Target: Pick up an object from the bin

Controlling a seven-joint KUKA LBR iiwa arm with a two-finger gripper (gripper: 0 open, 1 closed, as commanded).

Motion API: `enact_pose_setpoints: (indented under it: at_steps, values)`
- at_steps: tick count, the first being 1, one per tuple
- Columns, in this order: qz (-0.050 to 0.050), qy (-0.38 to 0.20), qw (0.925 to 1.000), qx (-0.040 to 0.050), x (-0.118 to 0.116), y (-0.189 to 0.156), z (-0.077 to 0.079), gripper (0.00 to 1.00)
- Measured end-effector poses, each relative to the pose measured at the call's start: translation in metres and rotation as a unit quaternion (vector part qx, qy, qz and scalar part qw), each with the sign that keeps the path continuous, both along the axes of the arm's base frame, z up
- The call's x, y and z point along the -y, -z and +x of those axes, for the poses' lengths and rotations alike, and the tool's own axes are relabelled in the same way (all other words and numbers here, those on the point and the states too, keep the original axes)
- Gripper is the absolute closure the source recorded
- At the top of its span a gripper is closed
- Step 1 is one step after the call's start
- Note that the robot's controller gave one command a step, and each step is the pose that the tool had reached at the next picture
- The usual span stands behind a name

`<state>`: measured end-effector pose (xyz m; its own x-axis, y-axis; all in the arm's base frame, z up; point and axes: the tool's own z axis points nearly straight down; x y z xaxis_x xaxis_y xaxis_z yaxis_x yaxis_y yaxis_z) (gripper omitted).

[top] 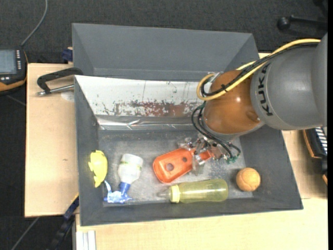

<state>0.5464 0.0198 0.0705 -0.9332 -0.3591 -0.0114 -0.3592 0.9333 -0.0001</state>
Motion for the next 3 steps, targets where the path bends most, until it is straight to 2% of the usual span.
enact_pose_setpoints:
  at_steps: [3]
  values:
    - [0.000, 0.000, 1.0000, -0.0001, 0.0002, 0.0000, 0.0000, 1.00]
